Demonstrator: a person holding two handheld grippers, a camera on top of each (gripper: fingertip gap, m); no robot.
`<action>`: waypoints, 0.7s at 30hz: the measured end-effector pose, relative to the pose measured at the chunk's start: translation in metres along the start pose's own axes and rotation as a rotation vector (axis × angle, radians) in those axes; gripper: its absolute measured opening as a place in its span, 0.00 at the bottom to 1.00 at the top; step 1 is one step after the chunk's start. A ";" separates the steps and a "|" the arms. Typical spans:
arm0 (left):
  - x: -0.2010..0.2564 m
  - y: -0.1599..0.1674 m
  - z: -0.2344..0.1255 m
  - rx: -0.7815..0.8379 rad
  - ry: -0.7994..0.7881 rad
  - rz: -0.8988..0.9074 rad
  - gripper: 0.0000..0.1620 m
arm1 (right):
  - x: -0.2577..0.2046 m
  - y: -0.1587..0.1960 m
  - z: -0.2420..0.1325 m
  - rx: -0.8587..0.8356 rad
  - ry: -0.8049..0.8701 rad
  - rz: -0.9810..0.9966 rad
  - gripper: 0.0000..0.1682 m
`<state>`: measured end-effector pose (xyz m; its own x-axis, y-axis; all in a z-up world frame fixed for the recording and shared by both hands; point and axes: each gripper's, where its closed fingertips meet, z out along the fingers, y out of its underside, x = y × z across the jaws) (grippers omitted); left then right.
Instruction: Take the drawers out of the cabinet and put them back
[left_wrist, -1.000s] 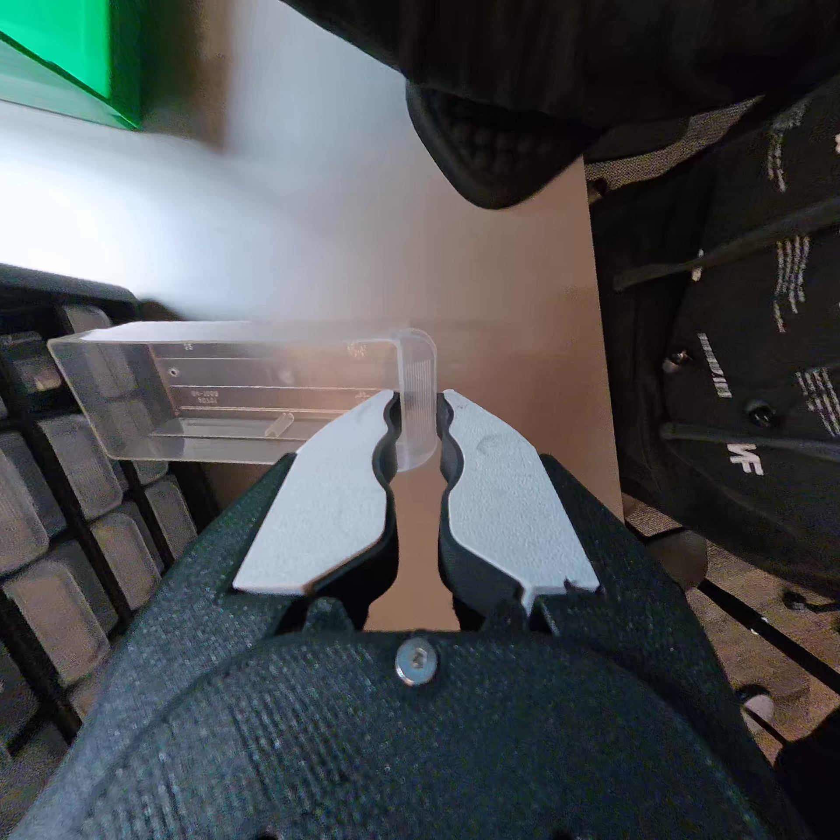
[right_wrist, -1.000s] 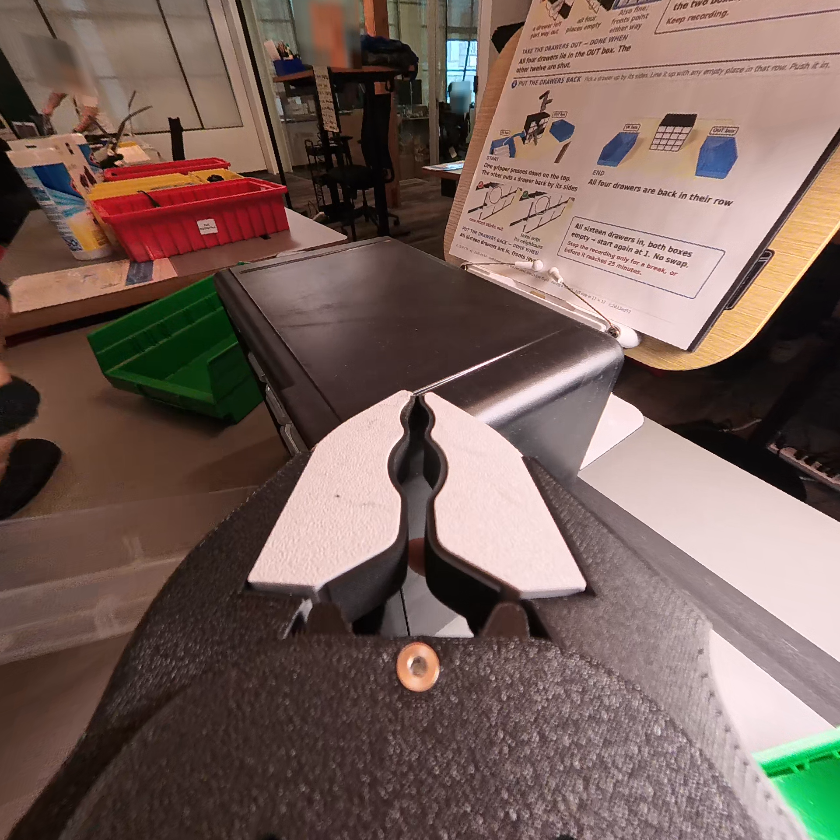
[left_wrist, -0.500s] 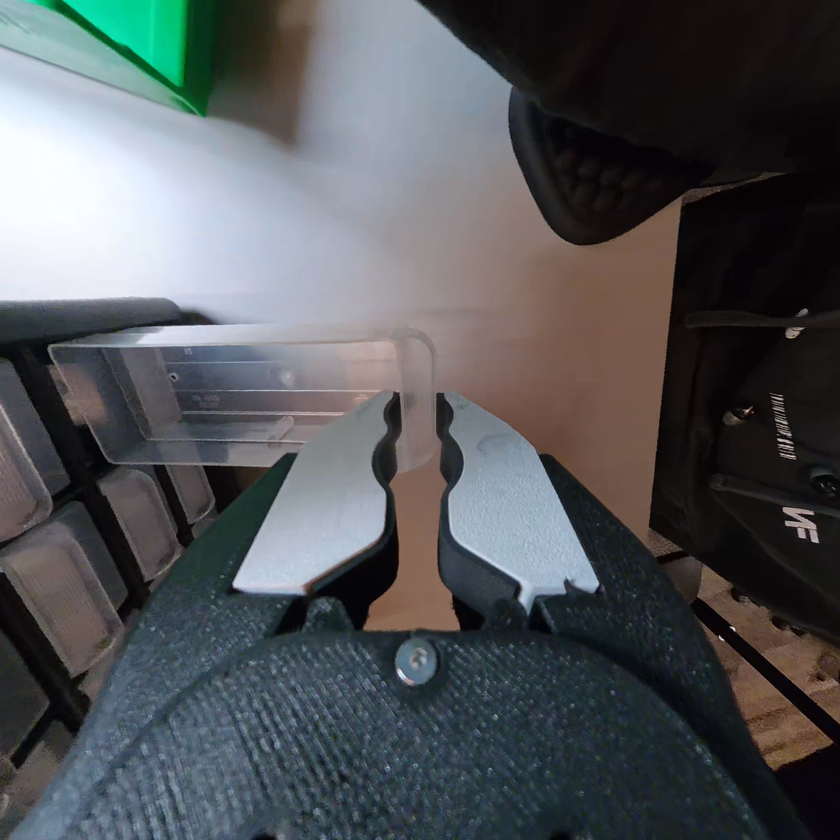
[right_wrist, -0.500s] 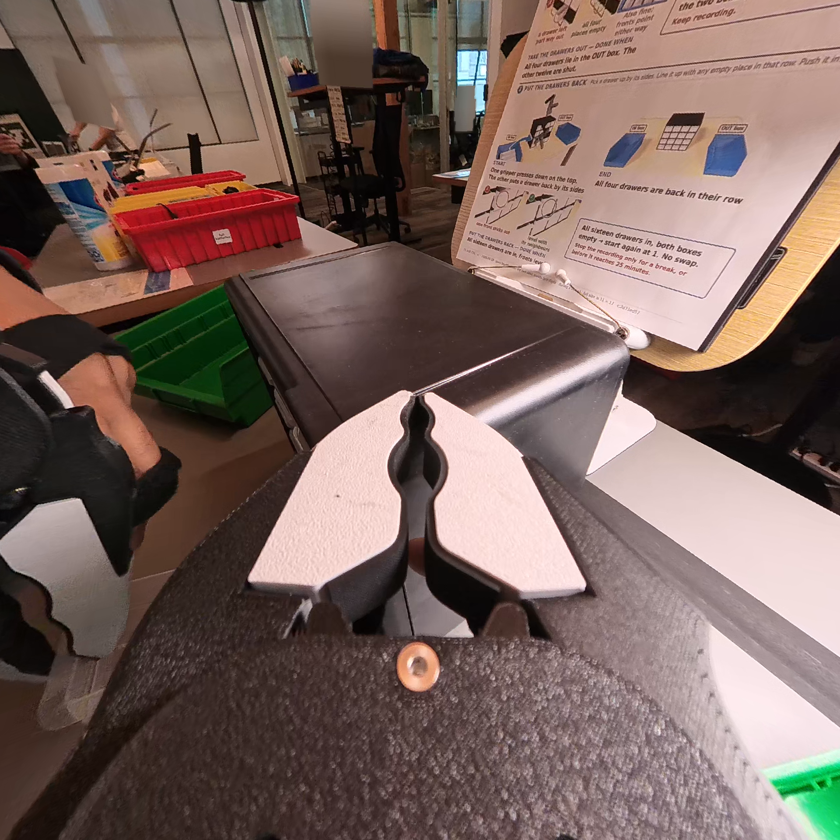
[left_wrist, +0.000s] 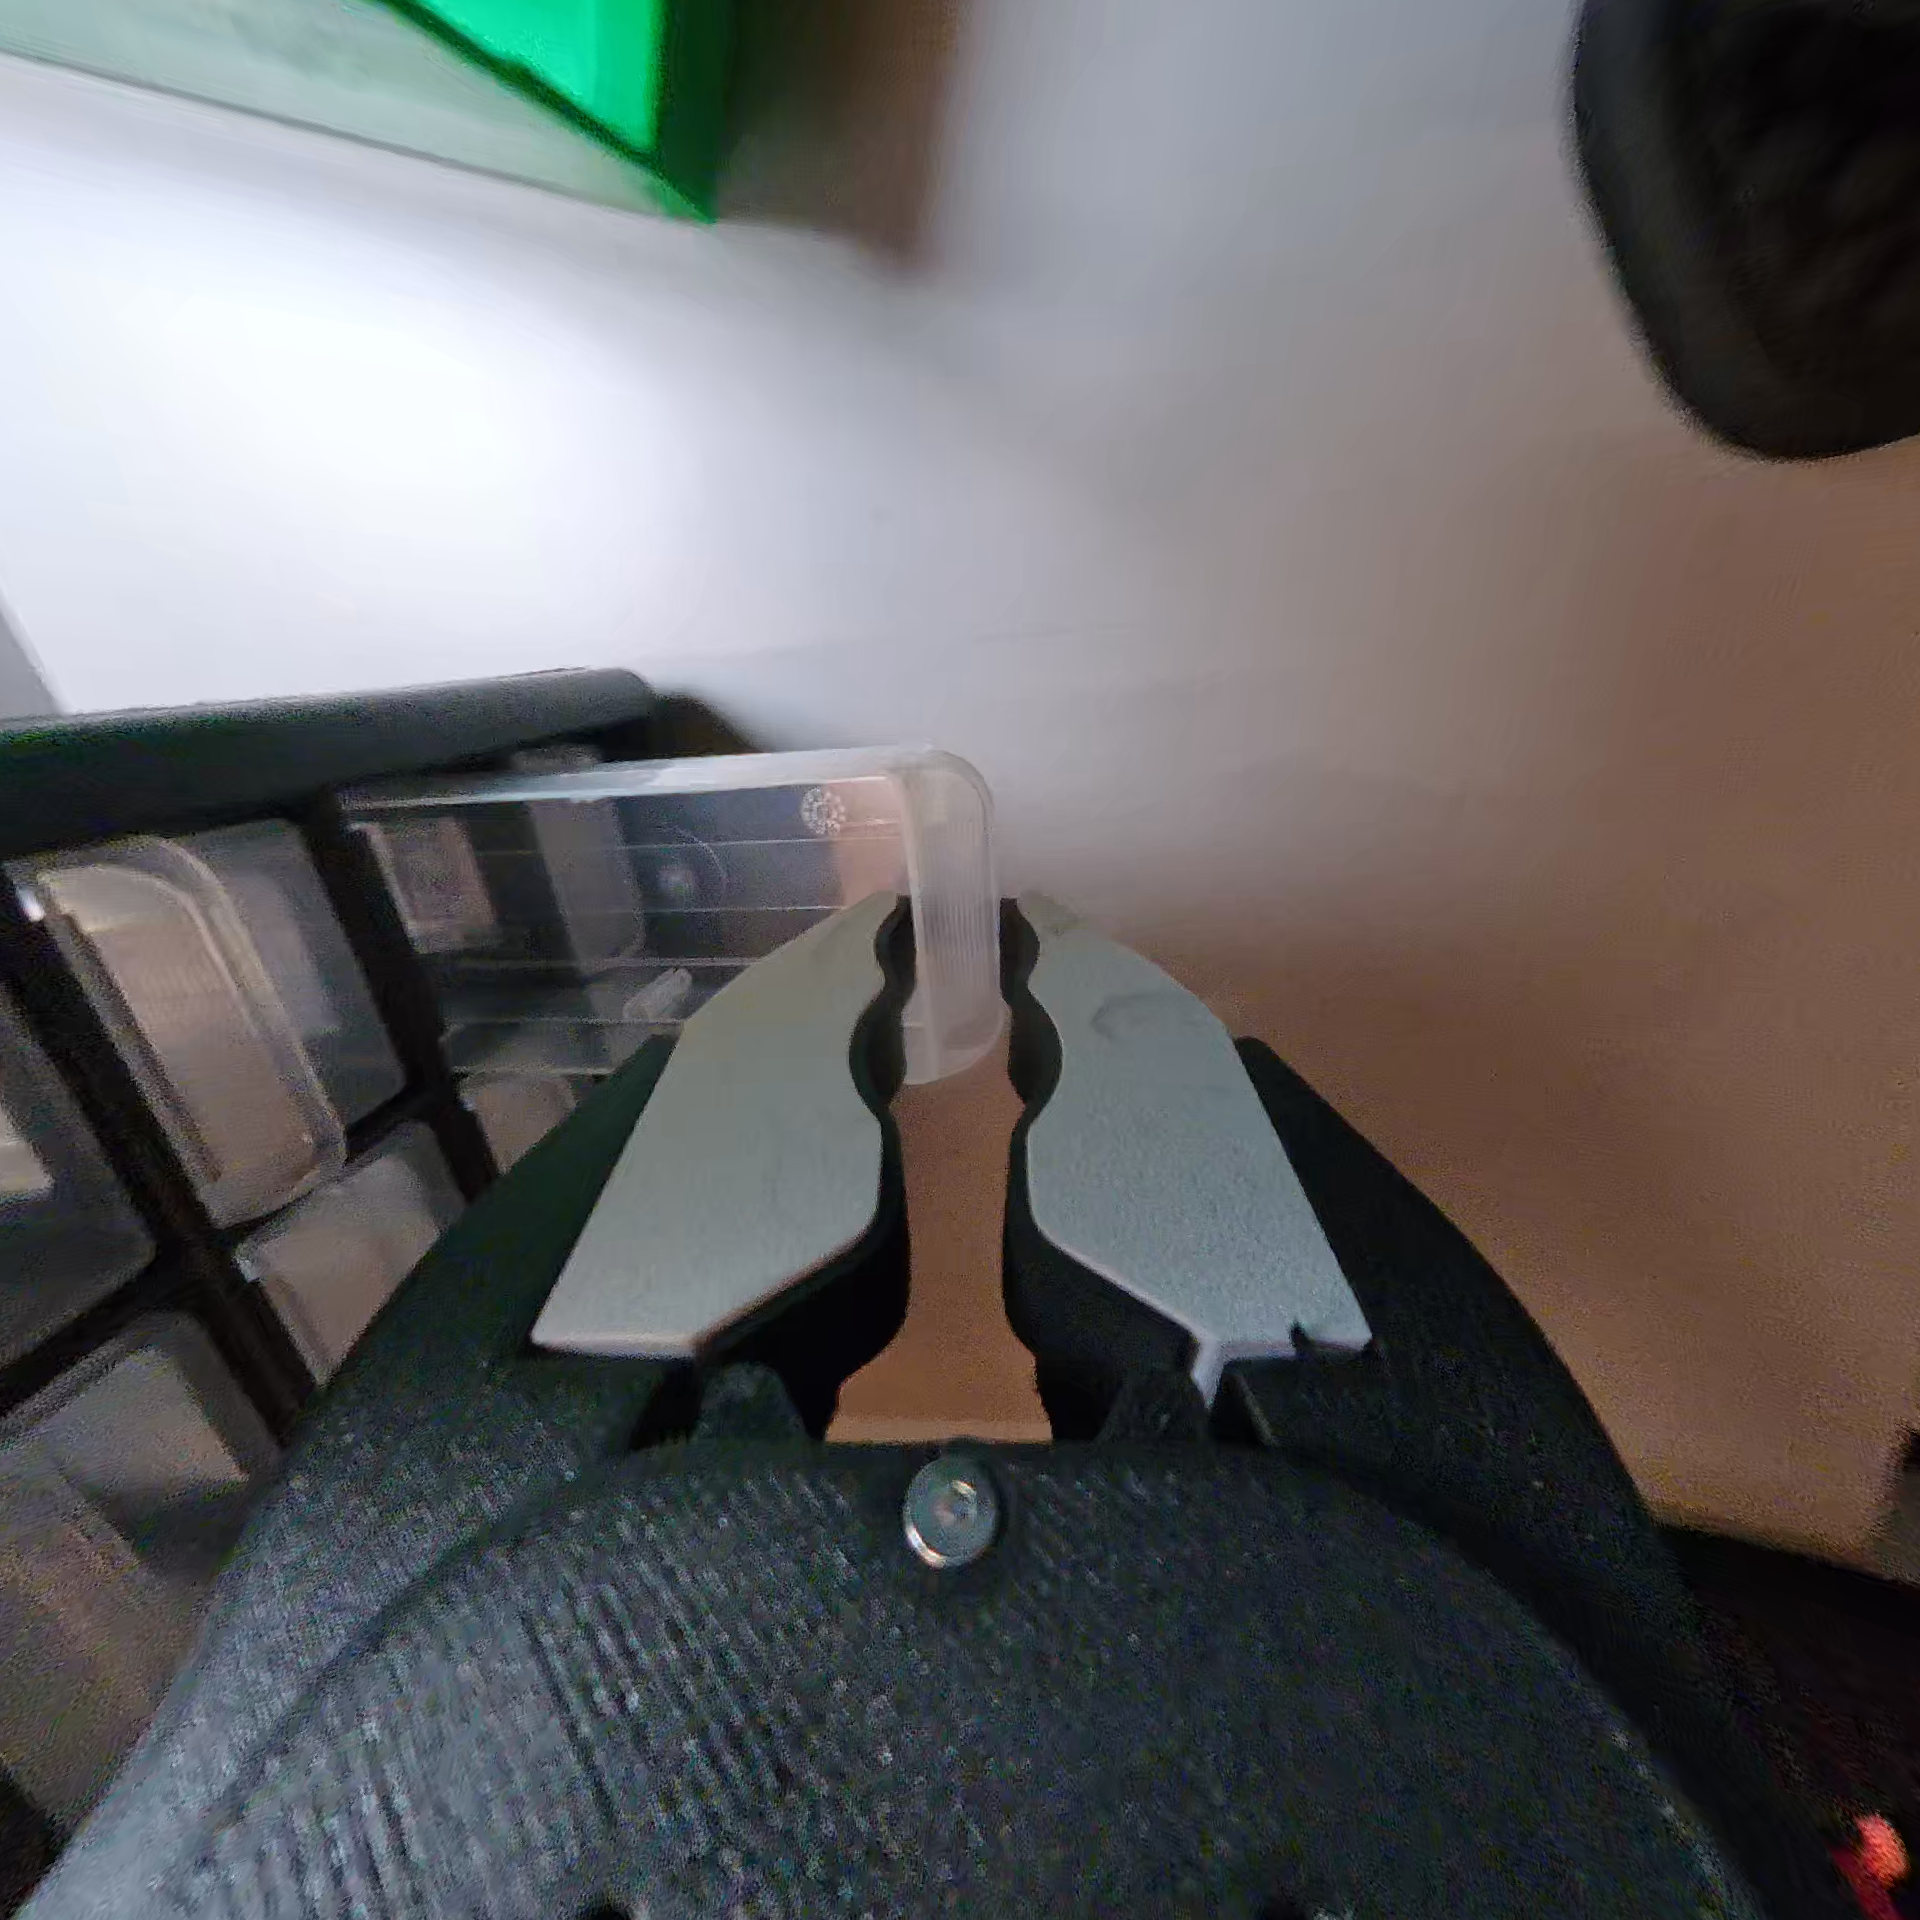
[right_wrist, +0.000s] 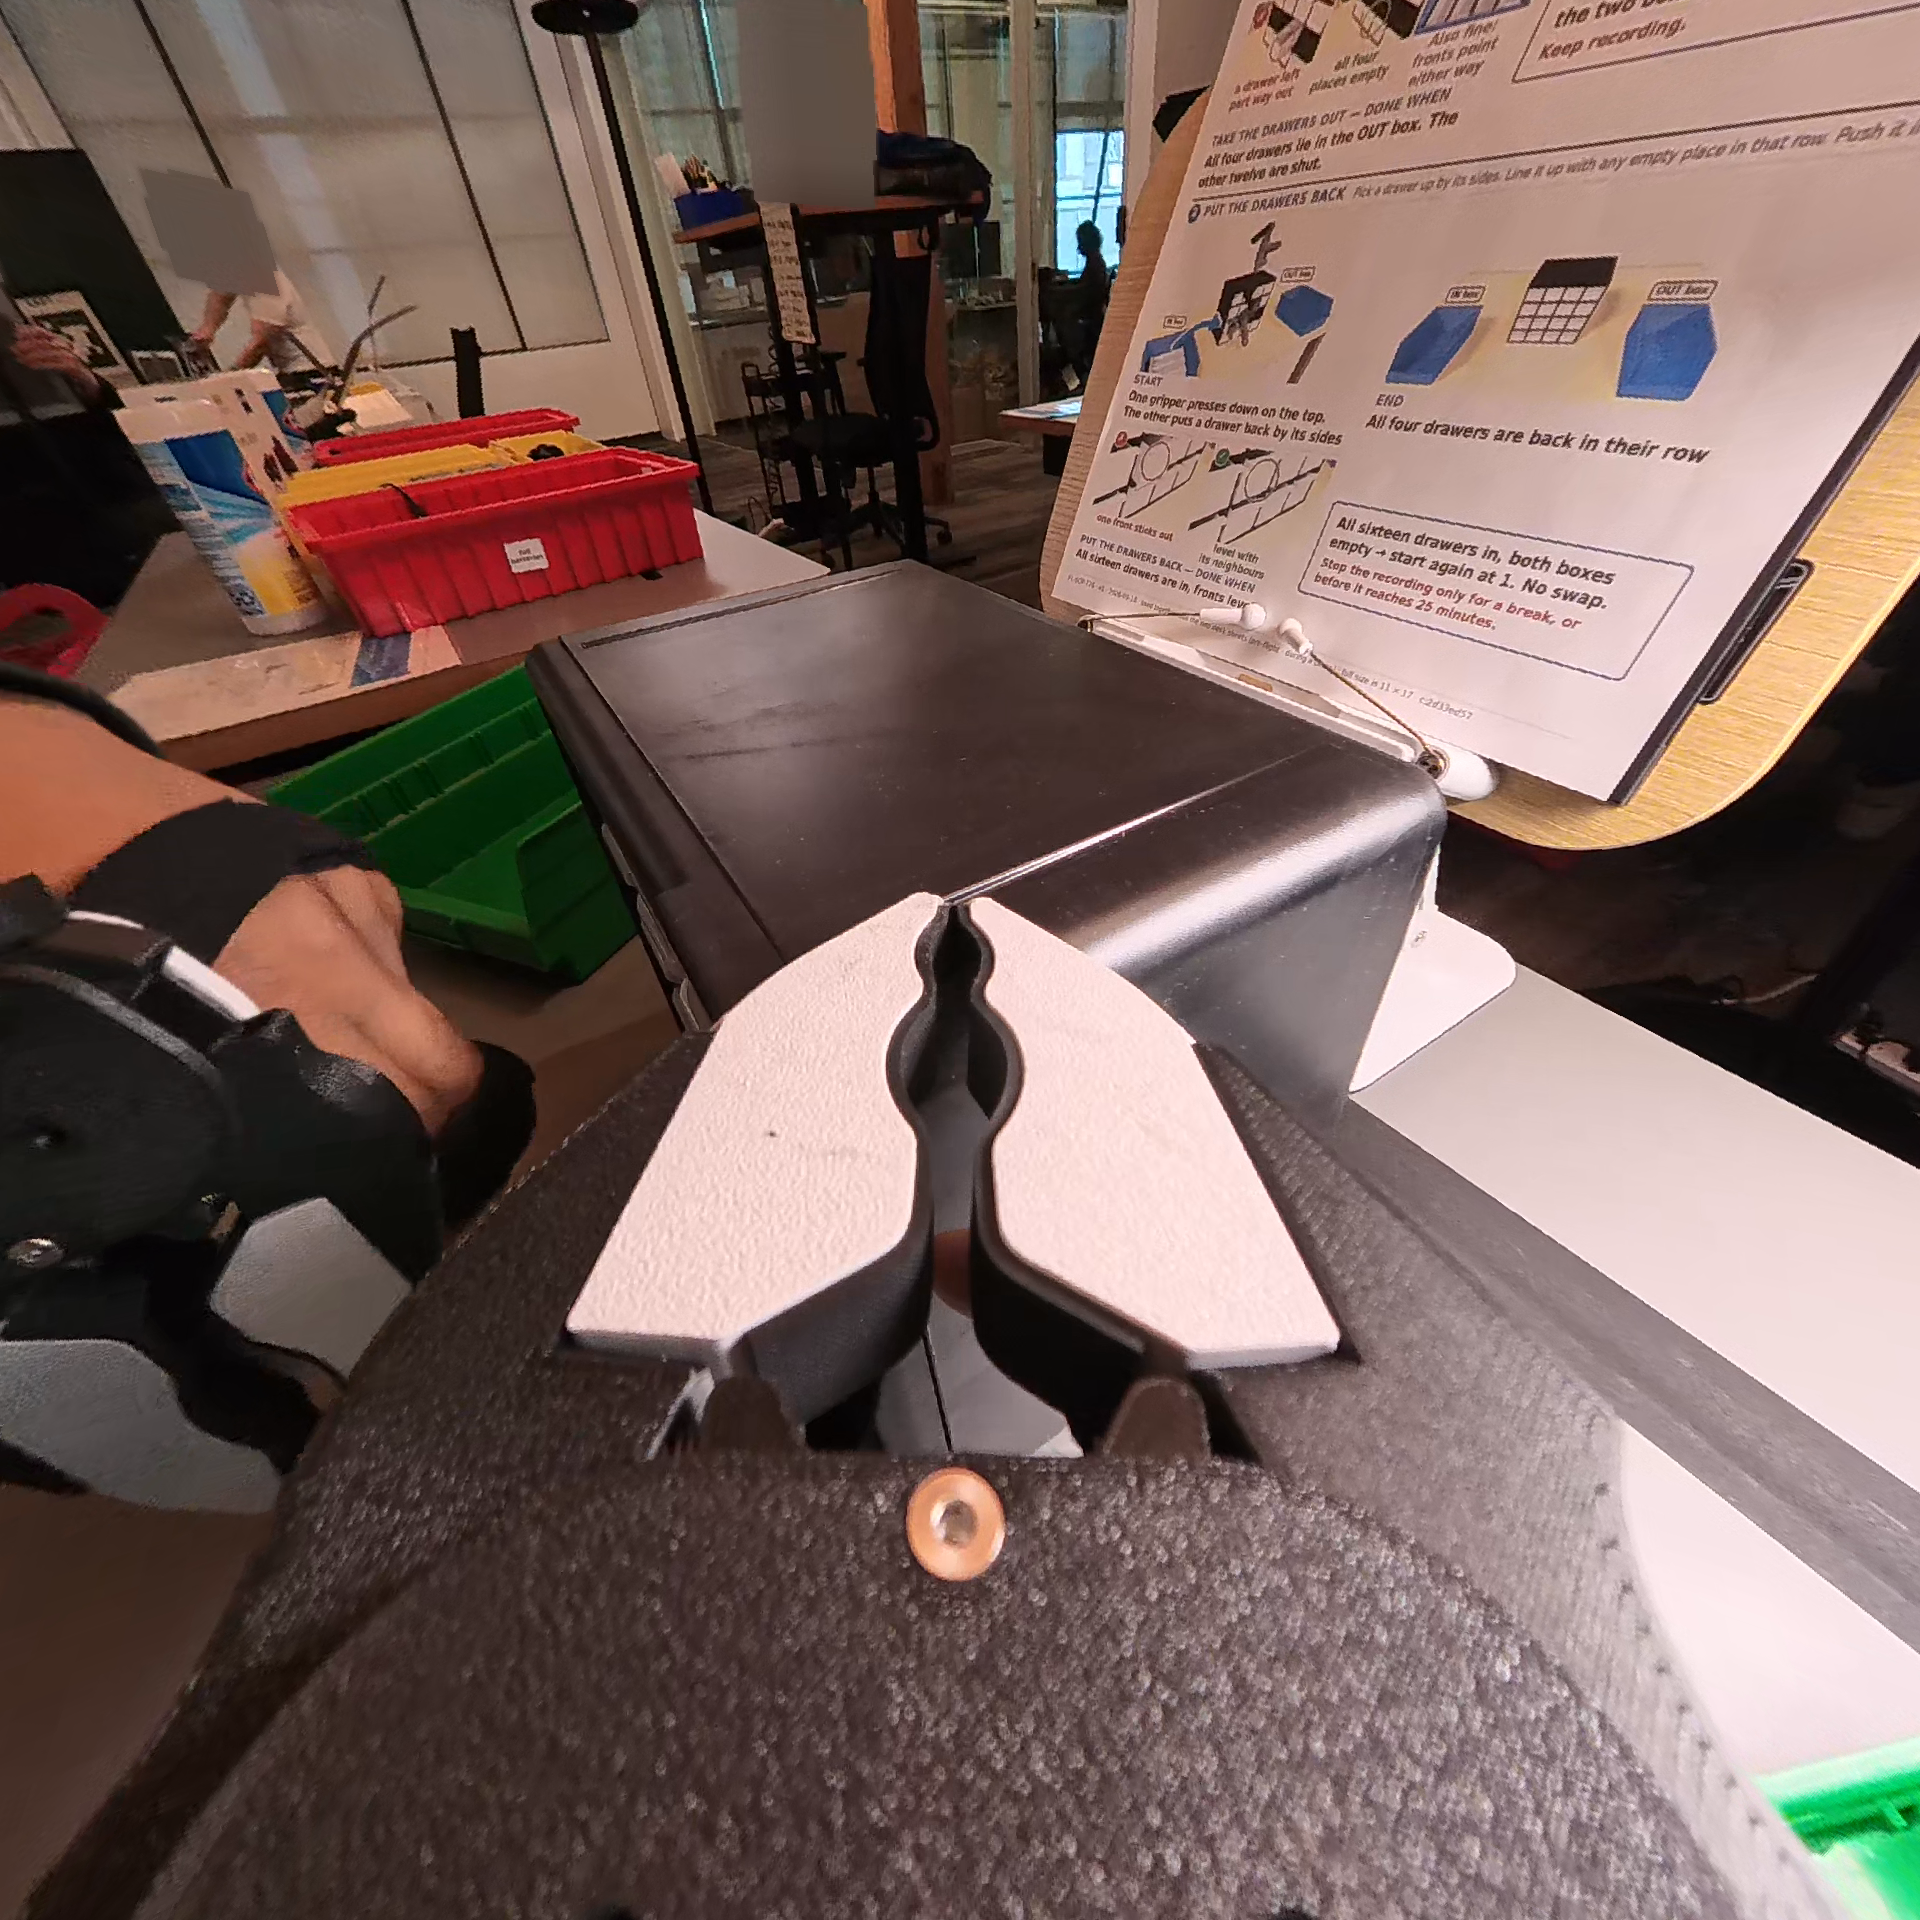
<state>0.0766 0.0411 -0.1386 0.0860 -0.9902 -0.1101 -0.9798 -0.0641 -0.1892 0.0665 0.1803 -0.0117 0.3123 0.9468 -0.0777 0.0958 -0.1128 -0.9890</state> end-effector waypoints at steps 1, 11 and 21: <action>-0.006 0.004 0.004 -0.003 -0.043 0.010 0.09 | 0.000 0.000 0.000 0.000 0.000 0.000 0.00; -0.071 0.001 0.003 0.245 -0.561 0.071 0.14 | 0.000 0.000 0.000 0.006 -0.004 0.005 0.00; -0.071 0.006 -0.007 0.486 -1.104 0.253 0.12 | 0.000 0.000 0.000 0.014 -0.011 0.015 0.00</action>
<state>0.0637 0.1101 -0.1246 0.2406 -0.3171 -0.9174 -0.8427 0.4008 -0.3595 0.0667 0.1807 -0.0114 0.3035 0.9482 -0.0941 0.0782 -0.1232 -0.9893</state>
